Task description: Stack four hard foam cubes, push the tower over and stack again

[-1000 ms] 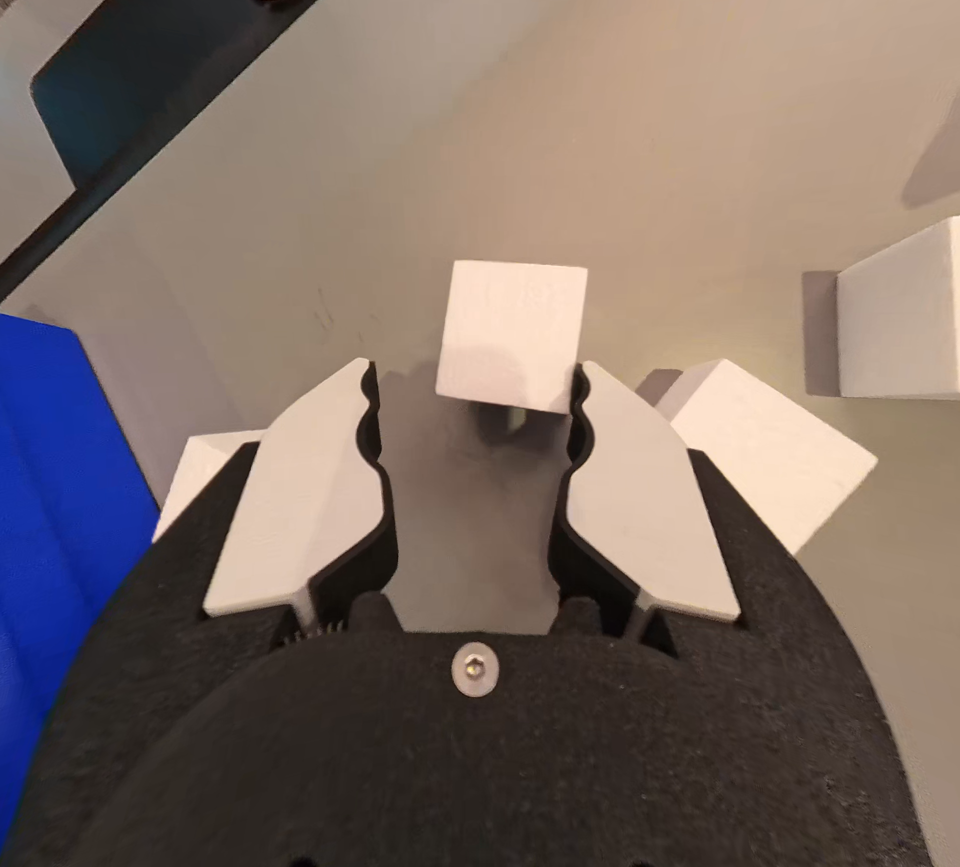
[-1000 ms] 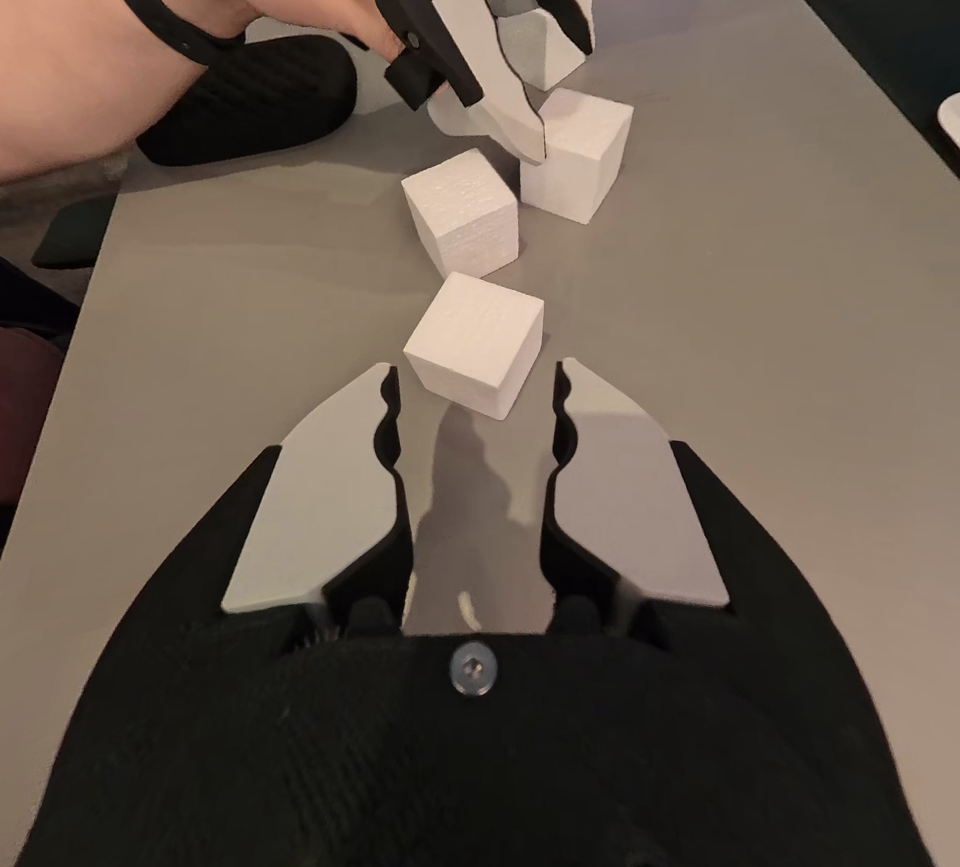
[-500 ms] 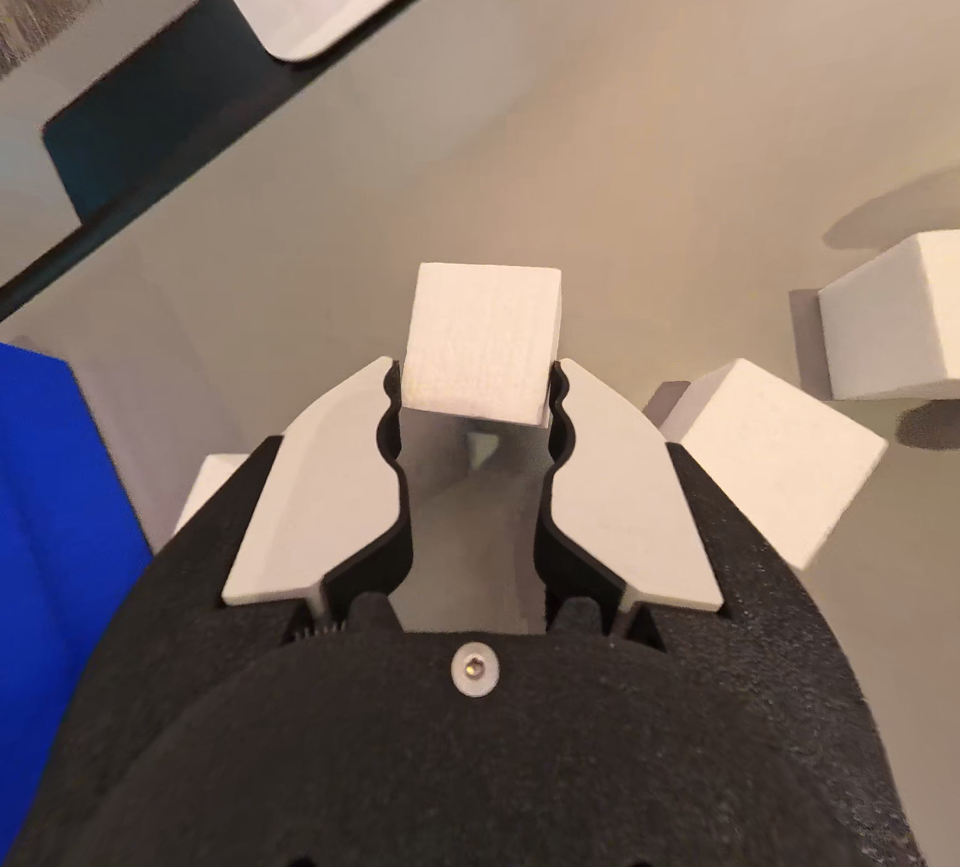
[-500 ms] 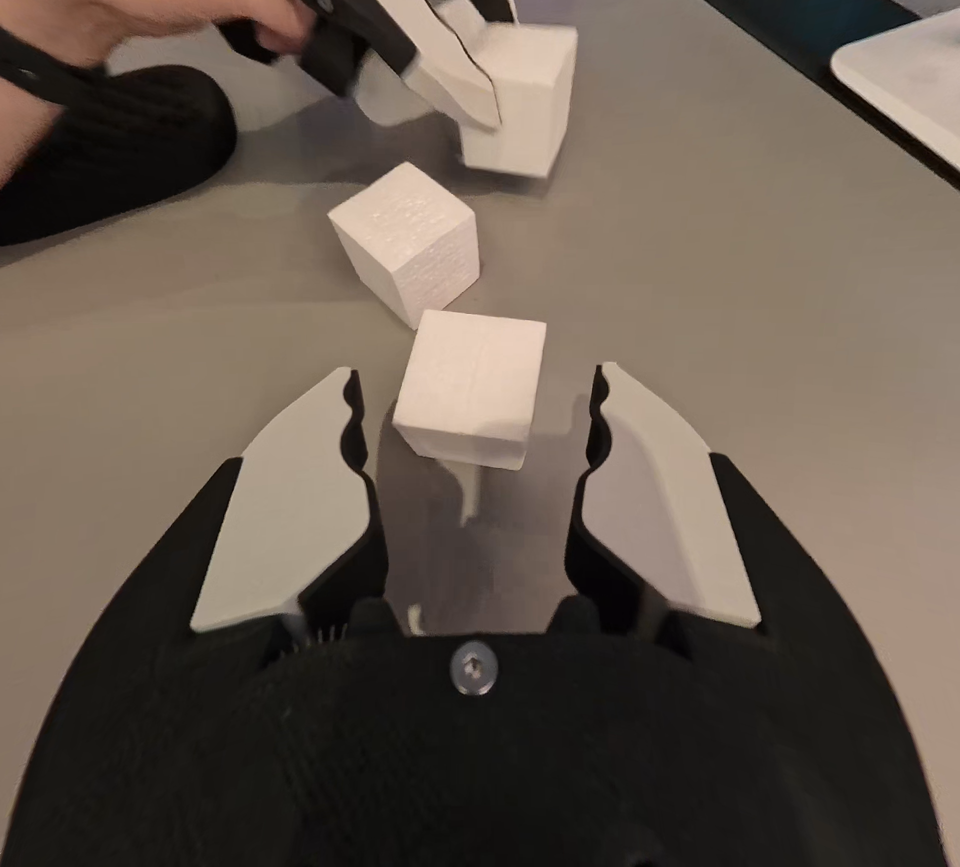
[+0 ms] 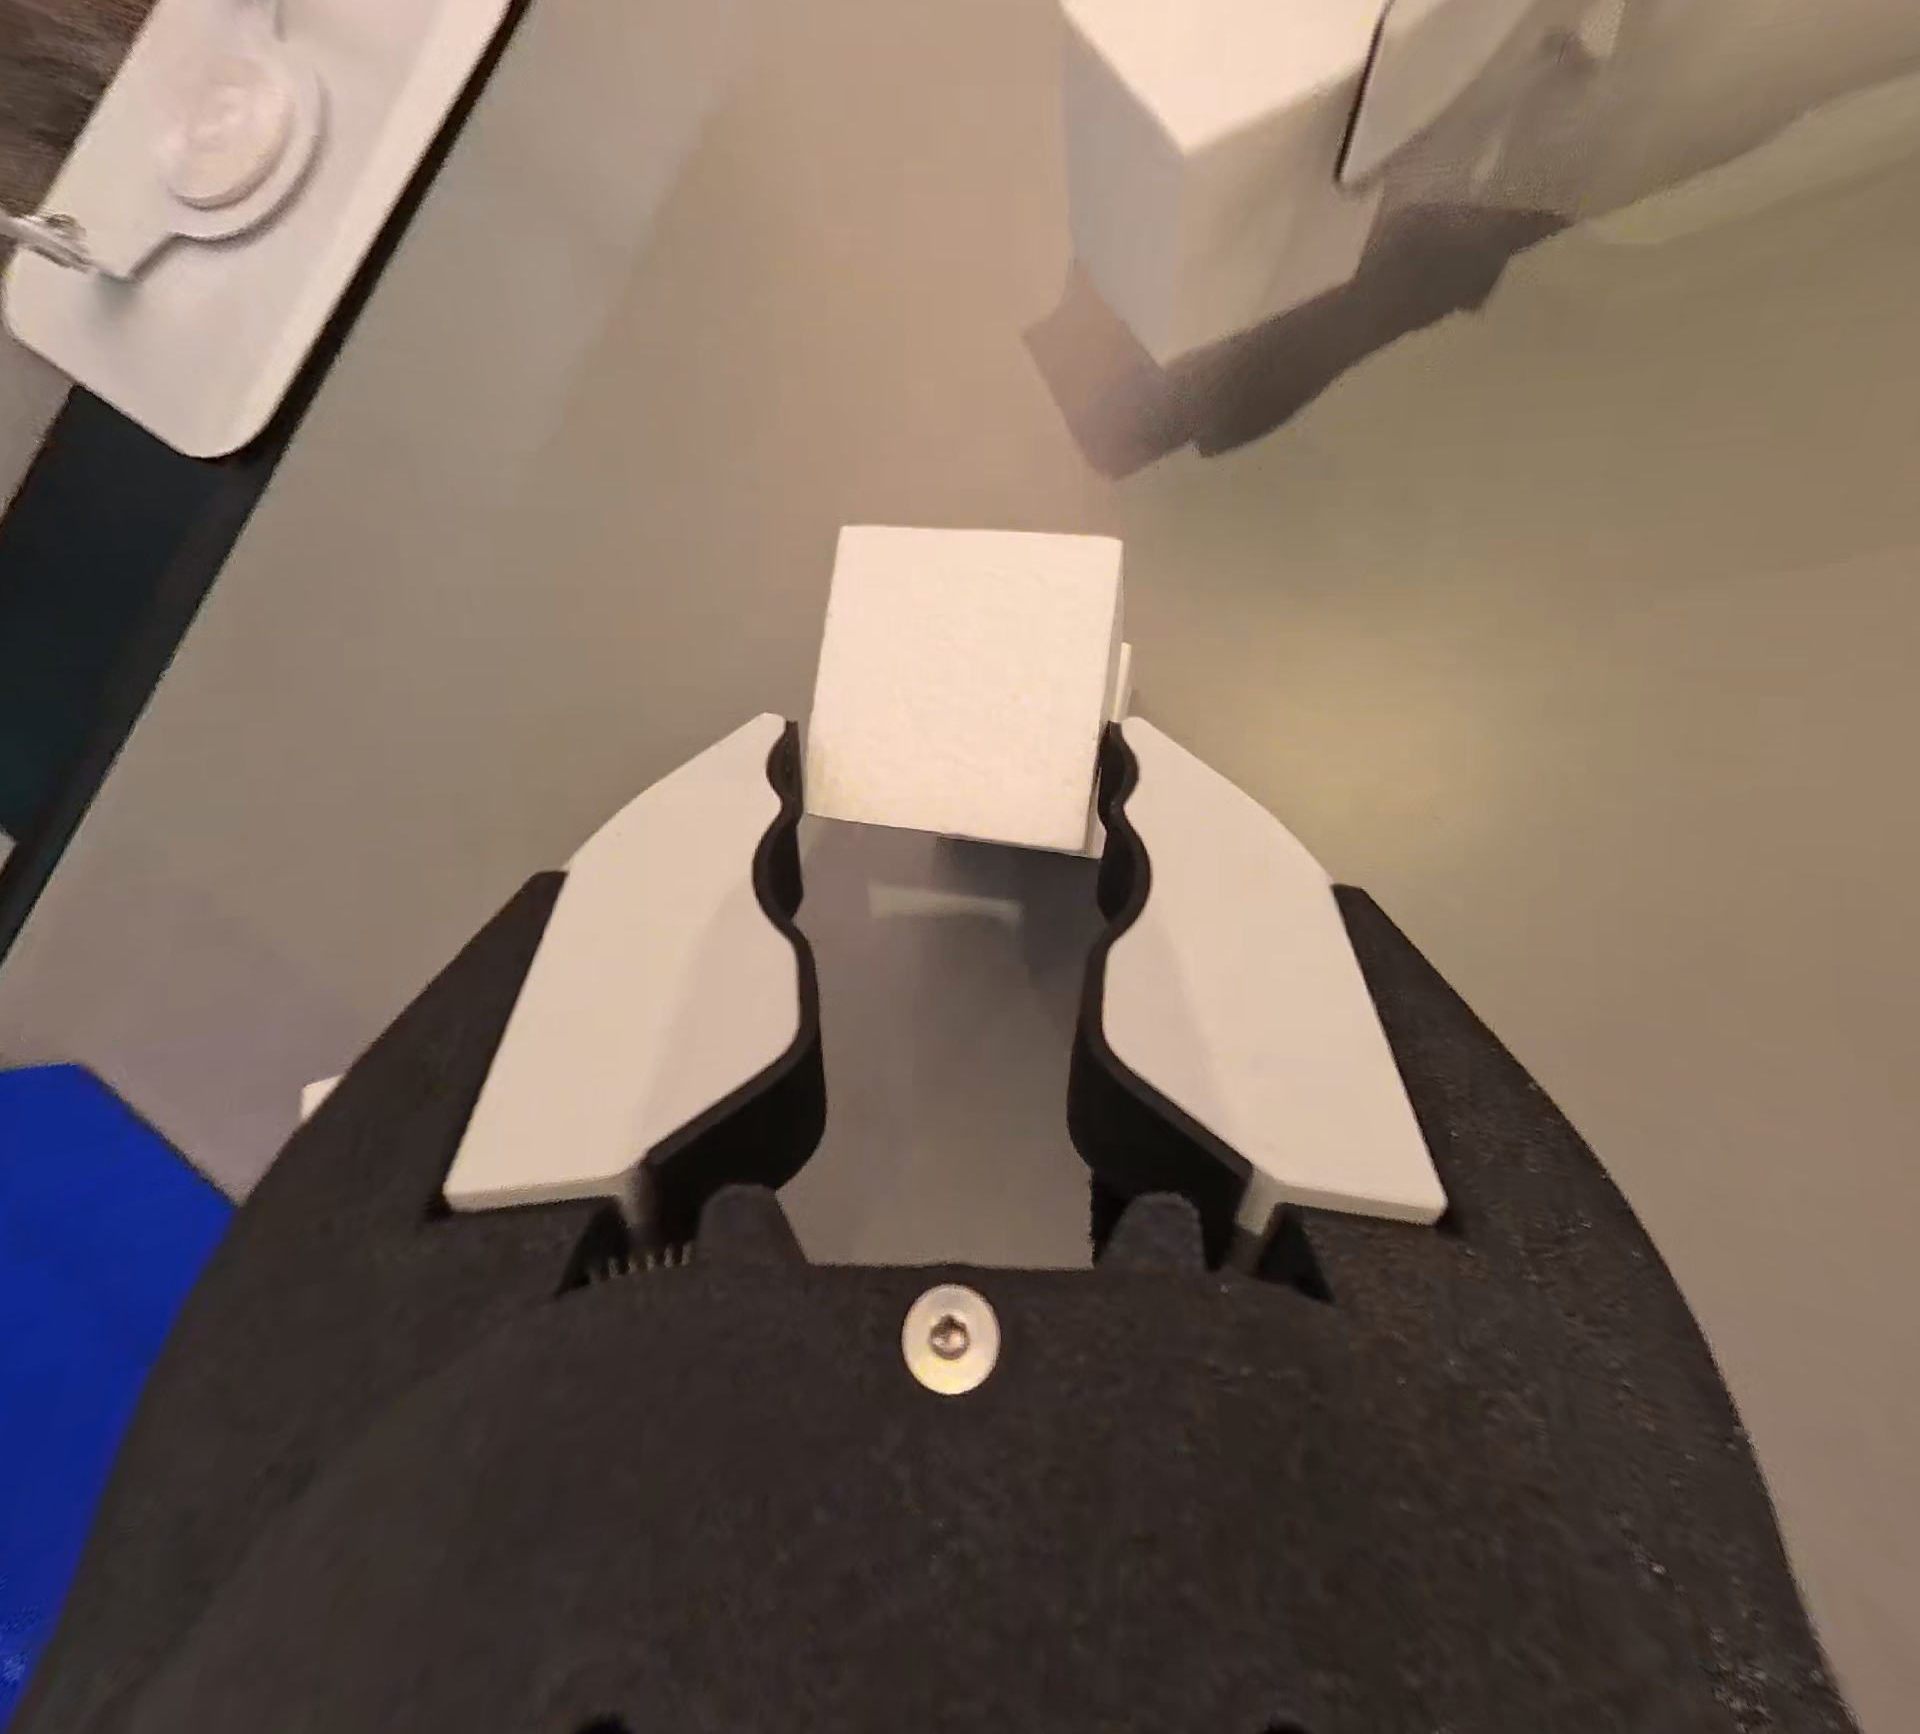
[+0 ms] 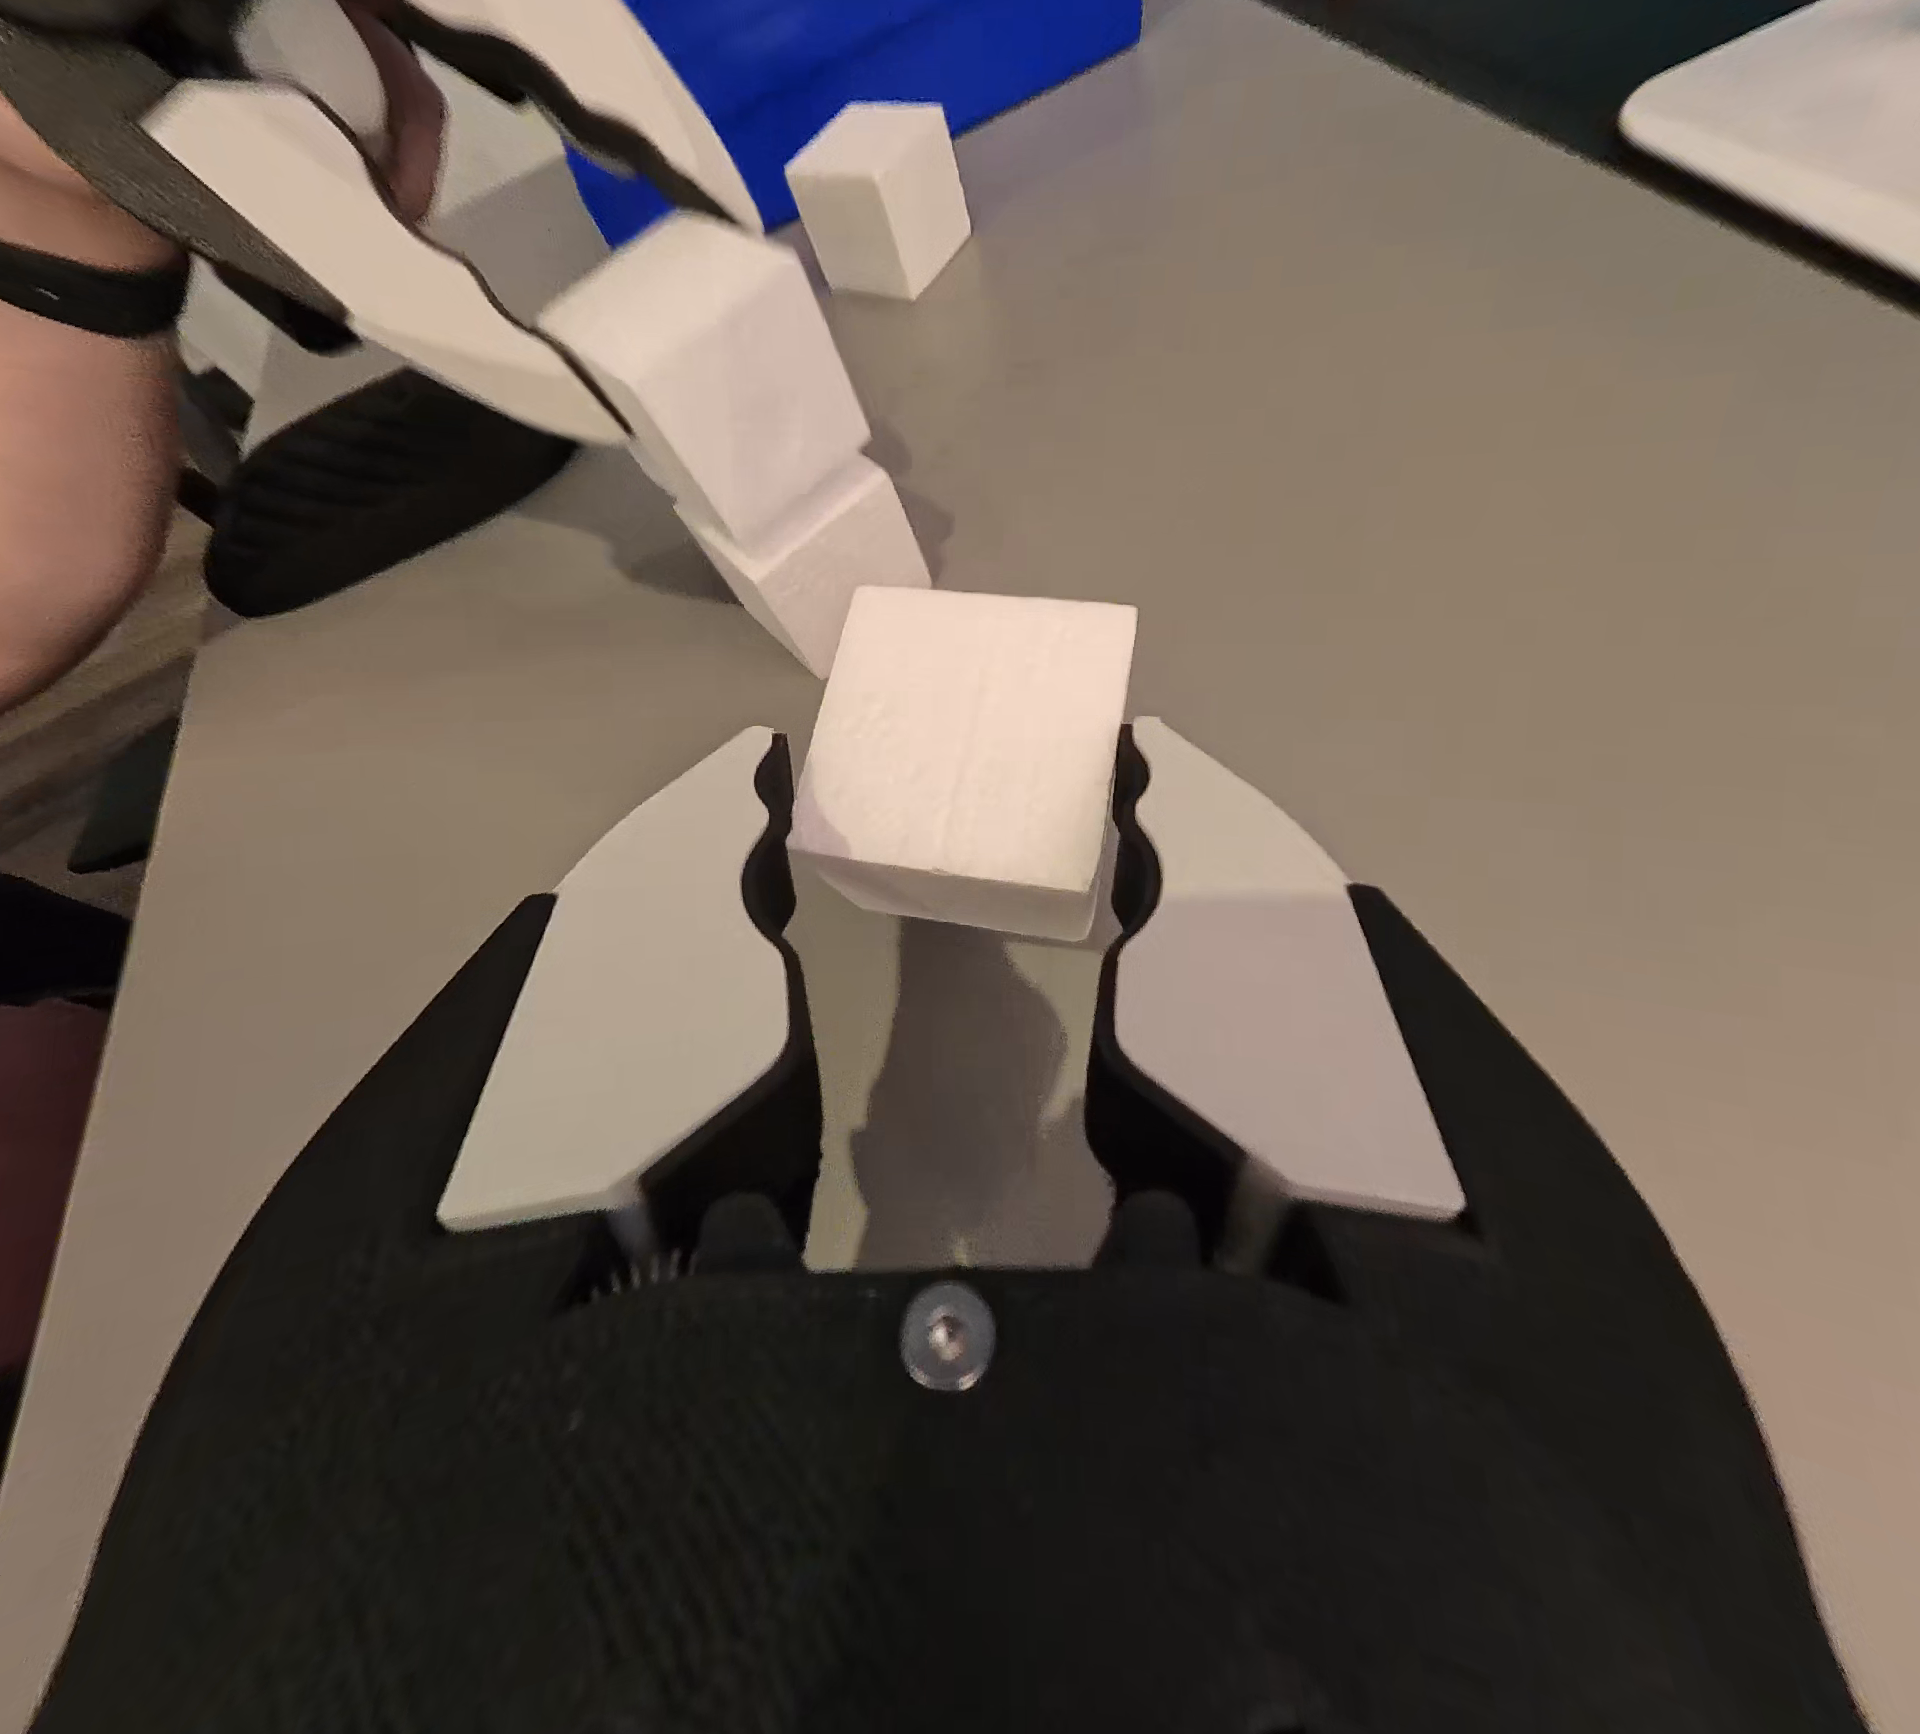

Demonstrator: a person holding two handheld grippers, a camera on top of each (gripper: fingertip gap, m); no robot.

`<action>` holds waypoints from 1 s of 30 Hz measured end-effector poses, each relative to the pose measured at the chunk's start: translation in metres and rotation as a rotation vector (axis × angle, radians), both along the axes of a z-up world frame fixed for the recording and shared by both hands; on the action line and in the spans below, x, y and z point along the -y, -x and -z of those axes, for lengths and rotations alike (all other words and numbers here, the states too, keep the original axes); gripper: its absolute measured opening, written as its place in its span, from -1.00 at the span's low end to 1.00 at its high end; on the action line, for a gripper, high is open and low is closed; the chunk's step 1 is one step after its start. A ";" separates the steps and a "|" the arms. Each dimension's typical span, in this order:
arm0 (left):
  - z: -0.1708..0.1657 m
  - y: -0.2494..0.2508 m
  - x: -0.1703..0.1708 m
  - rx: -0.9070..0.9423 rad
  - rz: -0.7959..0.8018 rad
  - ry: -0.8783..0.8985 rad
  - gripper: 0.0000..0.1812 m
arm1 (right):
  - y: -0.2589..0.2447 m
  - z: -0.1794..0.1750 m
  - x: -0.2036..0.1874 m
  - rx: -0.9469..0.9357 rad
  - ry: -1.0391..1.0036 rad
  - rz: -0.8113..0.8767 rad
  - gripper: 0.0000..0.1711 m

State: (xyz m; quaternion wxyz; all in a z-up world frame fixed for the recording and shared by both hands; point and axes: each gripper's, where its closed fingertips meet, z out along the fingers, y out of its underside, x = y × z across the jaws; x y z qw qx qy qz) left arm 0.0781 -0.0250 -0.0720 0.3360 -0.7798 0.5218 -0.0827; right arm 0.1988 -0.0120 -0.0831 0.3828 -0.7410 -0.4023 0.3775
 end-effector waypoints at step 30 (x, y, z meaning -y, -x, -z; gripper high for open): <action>0.003 0.157 -0.058 -0.341 -0.182 -0.071 -0.13 | 0.127 -0.060 0.022 0.234 -0.164 -0.829 -0.29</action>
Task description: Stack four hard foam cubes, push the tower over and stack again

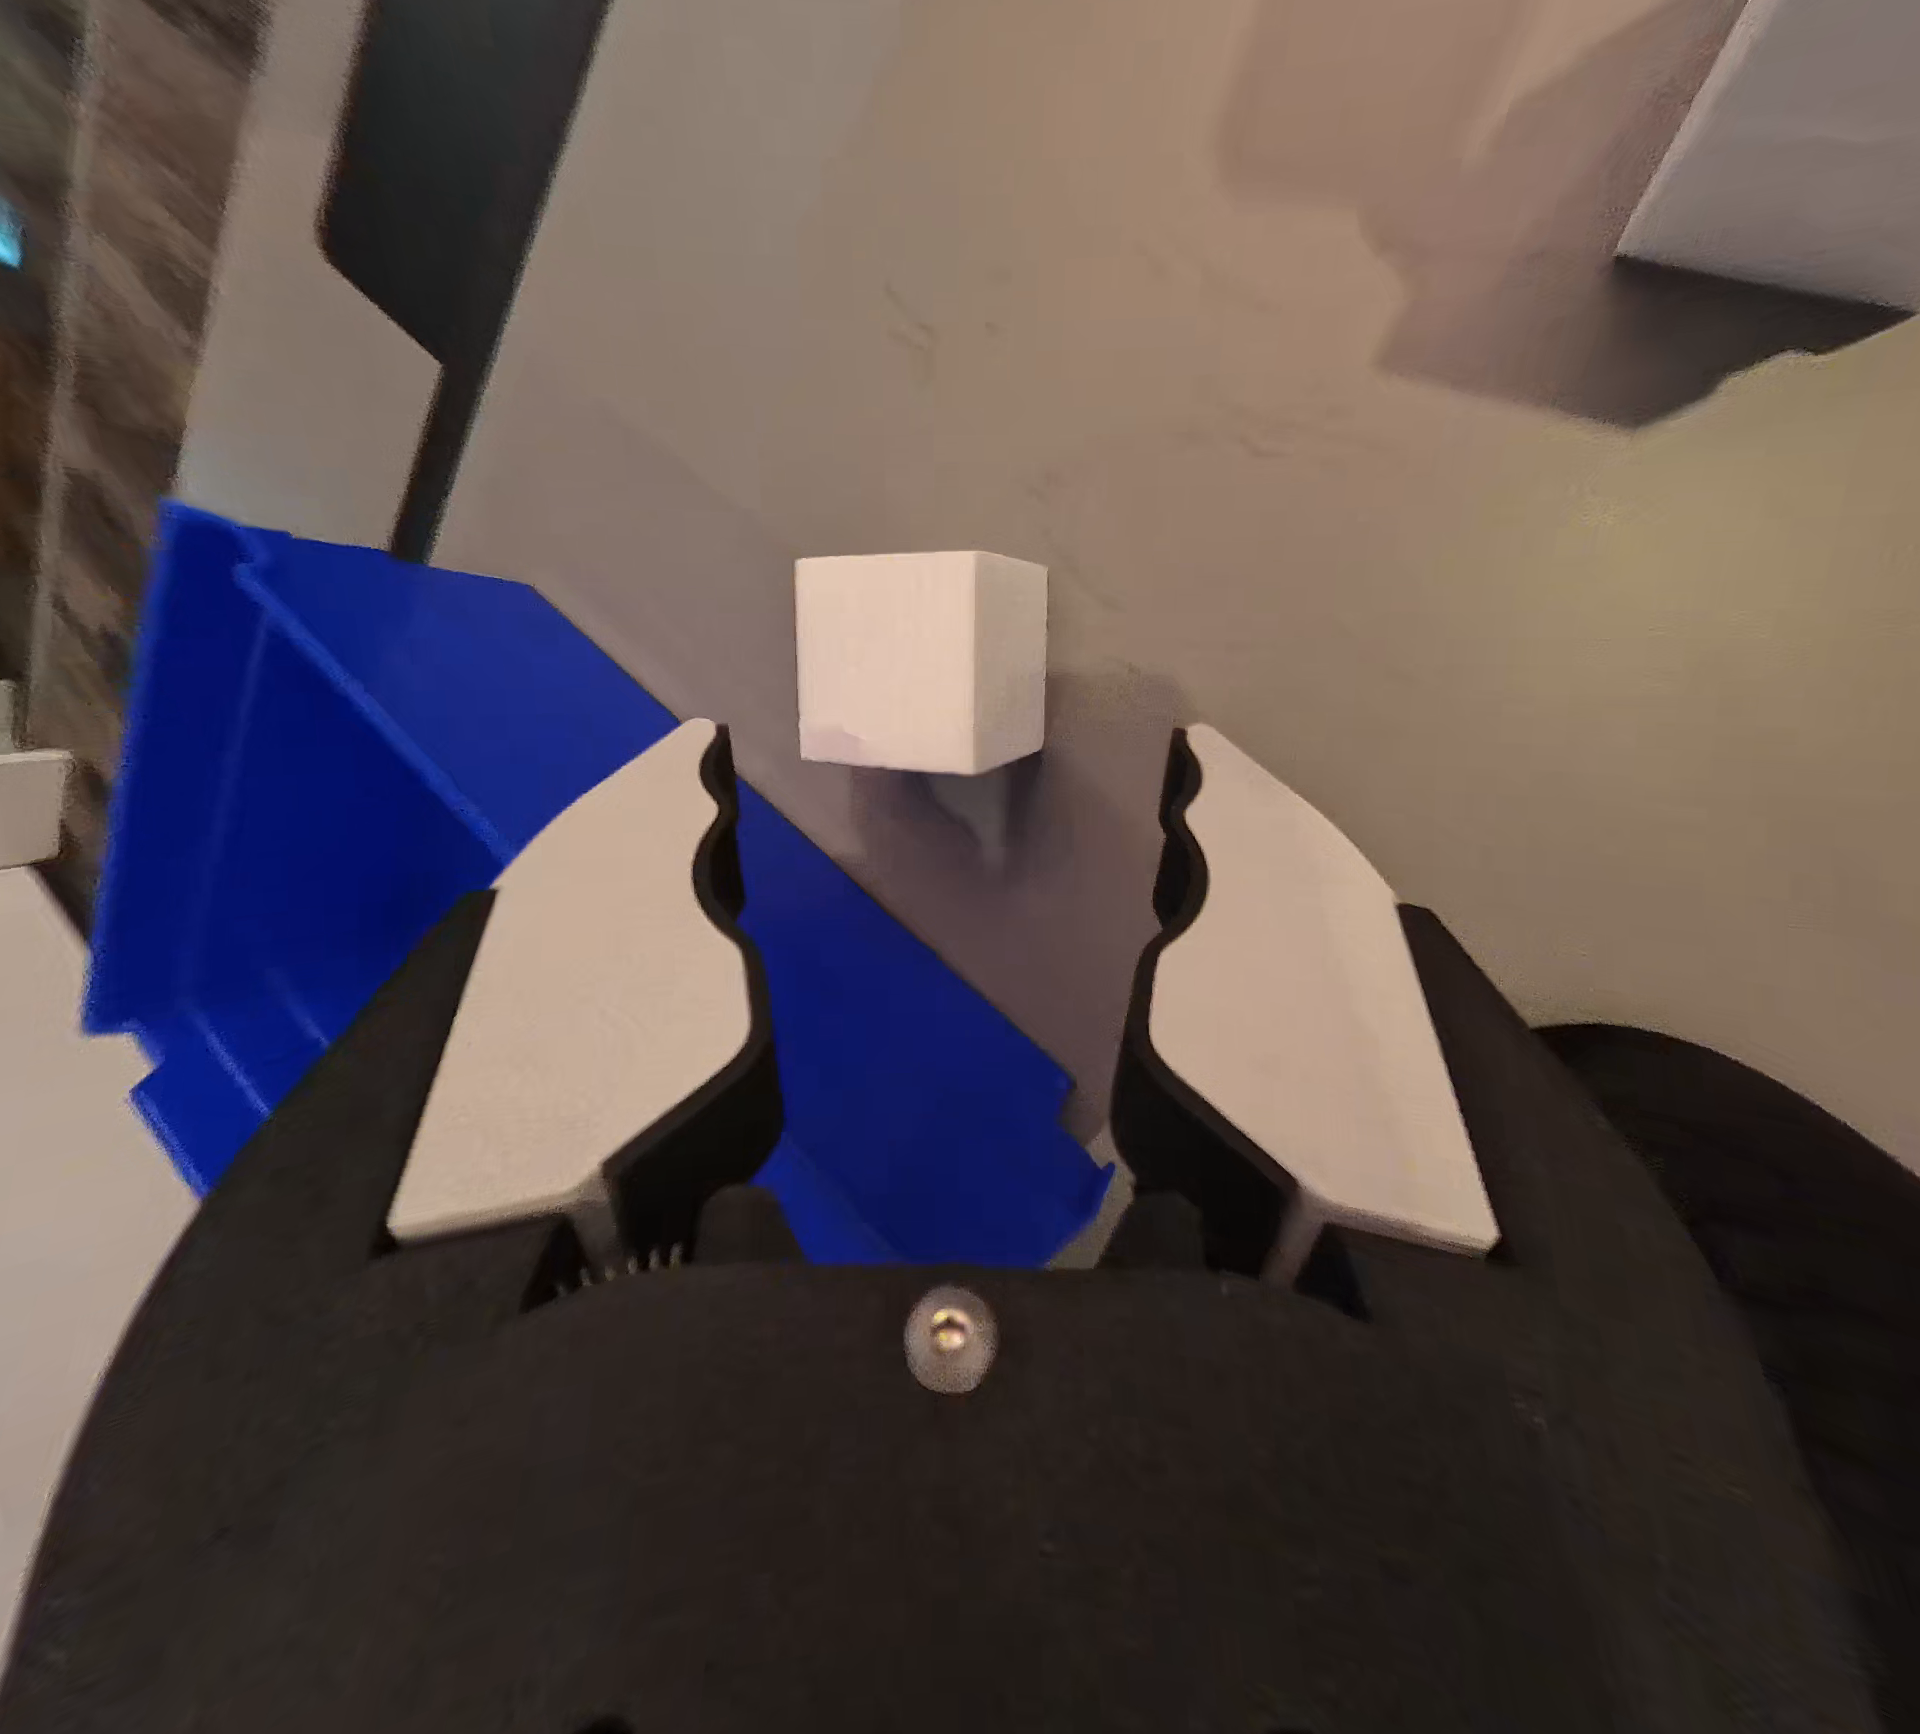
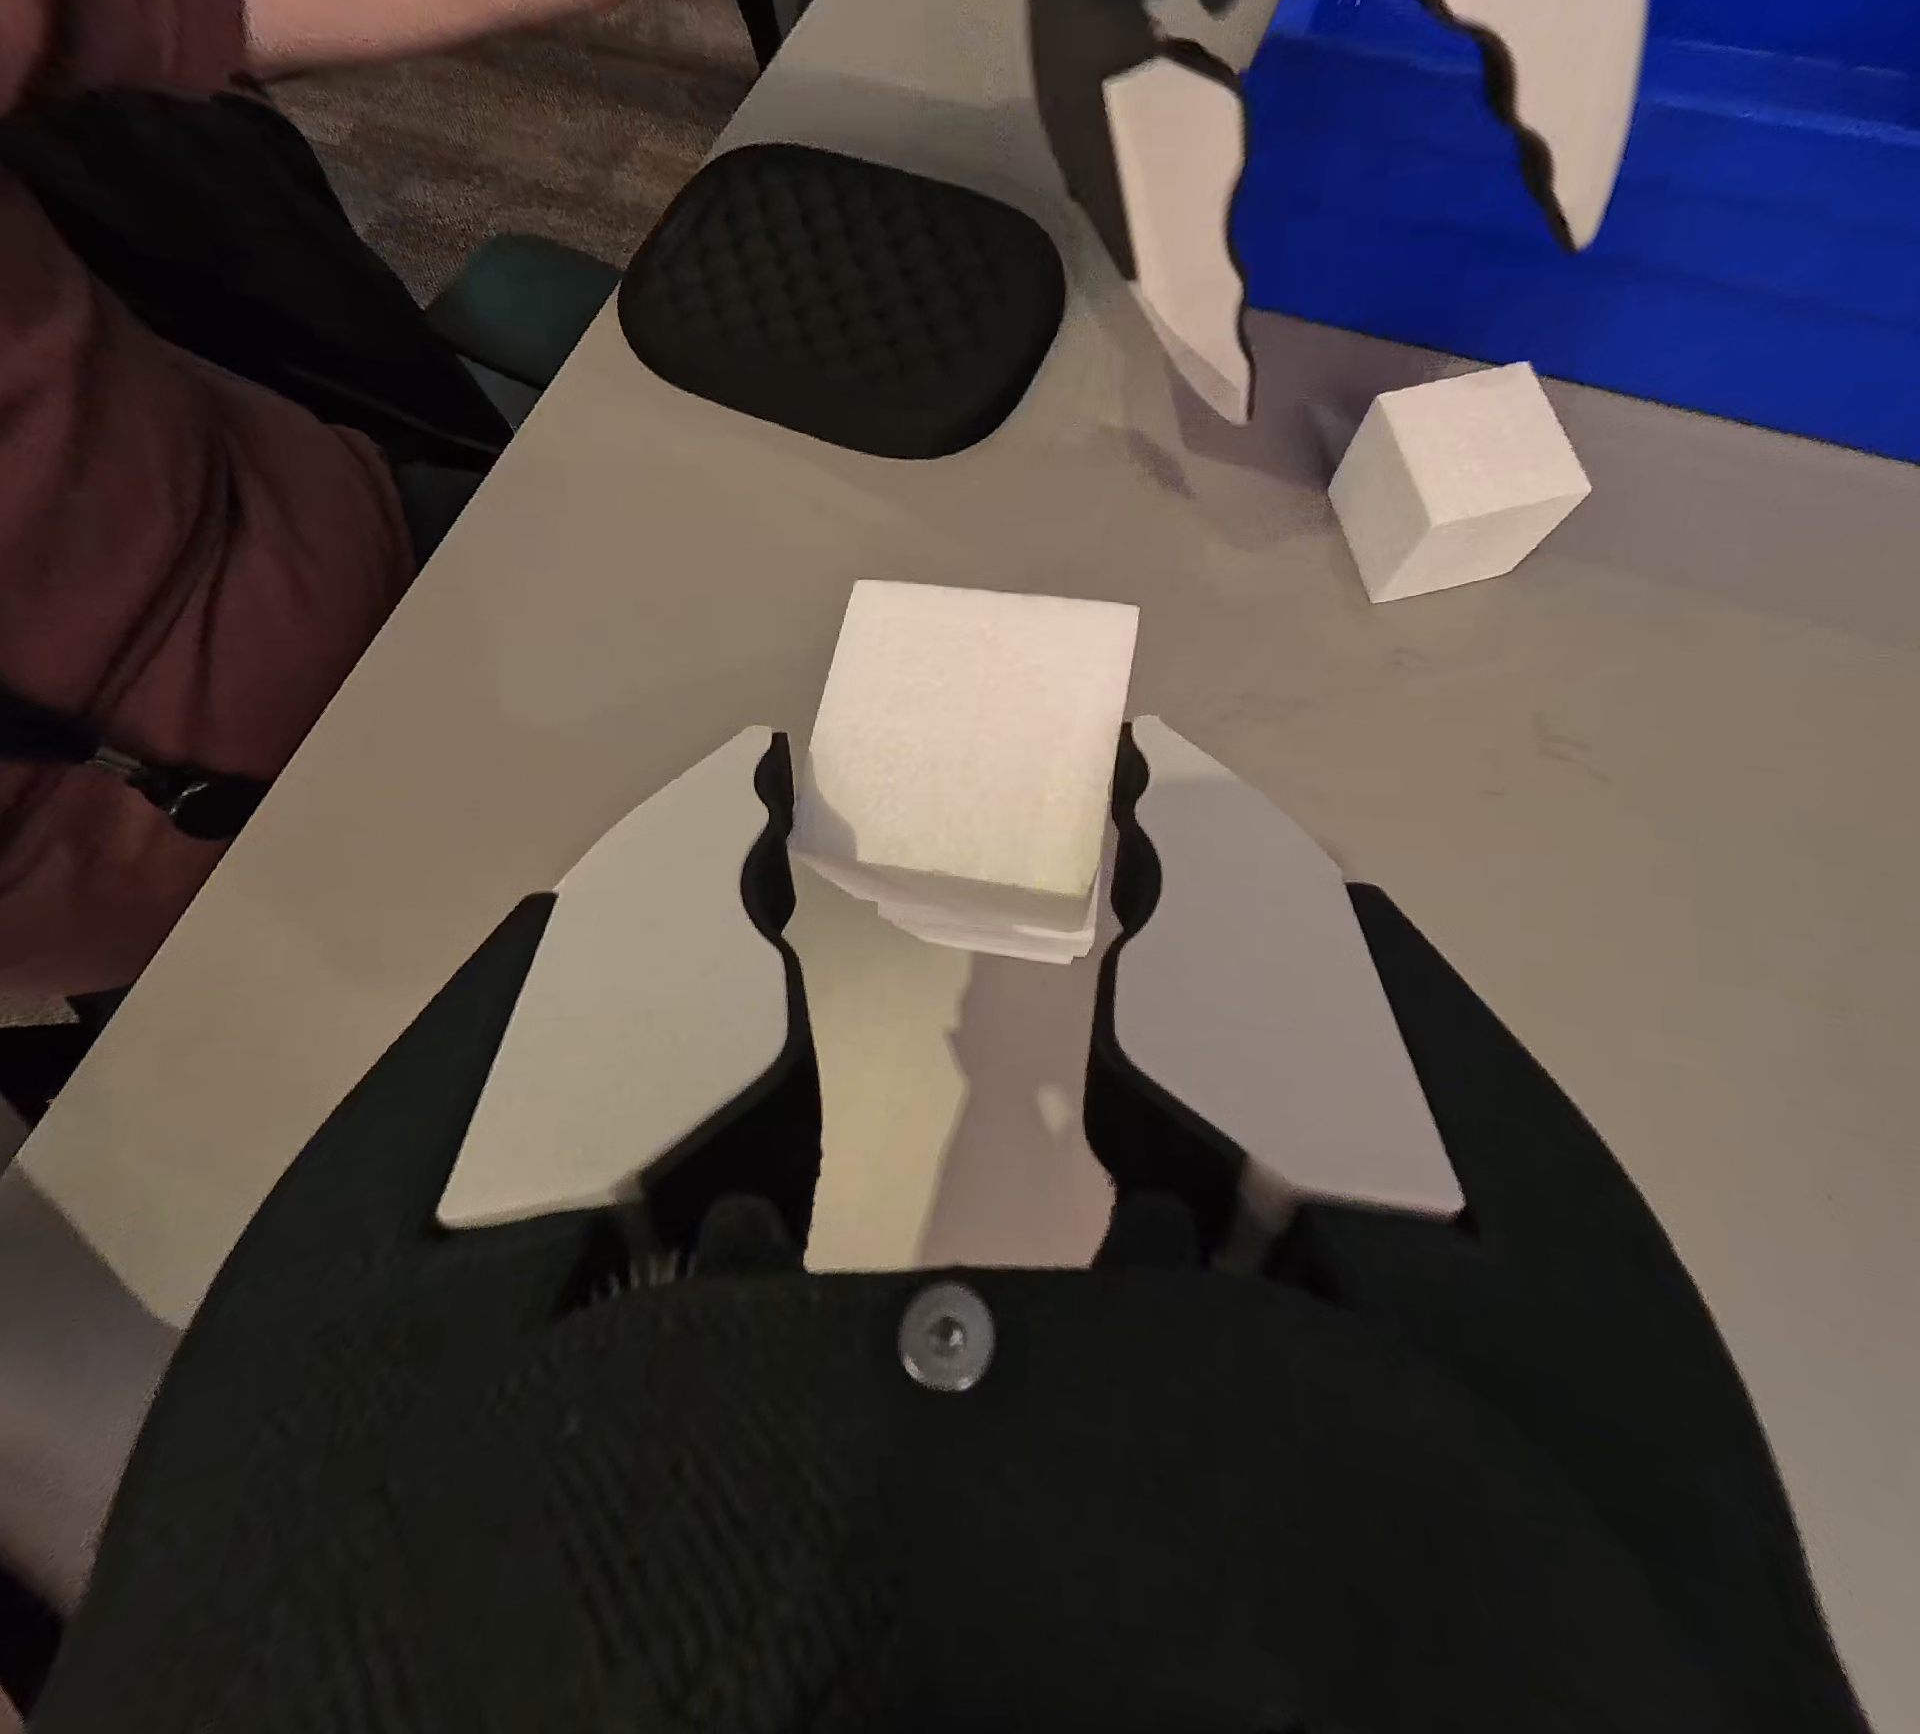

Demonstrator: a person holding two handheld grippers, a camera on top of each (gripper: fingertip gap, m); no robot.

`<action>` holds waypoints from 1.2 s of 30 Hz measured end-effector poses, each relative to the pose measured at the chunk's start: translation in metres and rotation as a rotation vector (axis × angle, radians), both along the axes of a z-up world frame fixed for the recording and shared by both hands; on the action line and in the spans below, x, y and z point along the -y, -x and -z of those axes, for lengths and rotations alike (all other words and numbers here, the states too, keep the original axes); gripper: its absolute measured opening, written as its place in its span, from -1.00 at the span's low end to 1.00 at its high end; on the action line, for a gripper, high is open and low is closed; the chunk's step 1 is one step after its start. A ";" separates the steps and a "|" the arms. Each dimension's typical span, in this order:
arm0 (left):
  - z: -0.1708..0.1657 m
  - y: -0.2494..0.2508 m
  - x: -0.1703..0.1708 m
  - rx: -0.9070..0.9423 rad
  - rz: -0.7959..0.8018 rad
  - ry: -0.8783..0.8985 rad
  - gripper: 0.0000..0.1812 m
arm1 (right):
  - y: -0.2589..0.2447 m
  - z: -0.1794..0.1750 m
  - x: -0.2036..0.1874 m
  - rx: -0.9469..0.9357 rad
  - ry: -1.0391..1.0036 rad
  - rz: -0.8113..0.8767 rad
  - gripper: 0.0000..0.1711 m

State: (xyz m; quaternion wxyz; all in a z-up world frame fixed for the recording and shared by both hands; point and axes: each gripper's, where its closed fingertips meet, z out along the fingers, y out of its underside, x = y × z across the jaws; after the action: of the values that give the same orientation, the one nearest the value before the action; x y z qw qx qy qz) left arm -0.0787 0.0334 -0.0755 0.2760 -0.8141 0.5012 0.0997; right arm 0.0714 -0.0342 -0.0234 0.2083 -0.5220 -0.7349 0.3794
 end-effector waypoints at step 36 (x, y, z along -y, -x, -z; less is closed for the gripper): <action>-0.064 -0.054 0.010 0.108 0.174 0.102 -0.37 | -0.116 -0.057 0.015 -0.316 -0.064 0.249 -0.12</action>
State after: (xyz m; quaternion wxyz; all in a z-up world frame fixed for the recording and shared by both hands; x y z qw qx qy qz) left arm -0.0251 0.0238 -0.0113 0.2685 -0.7846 0.5588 0.0056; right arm 0.1874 -0.0494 0.0337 0.3828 -0.5358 -0.6345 0.4046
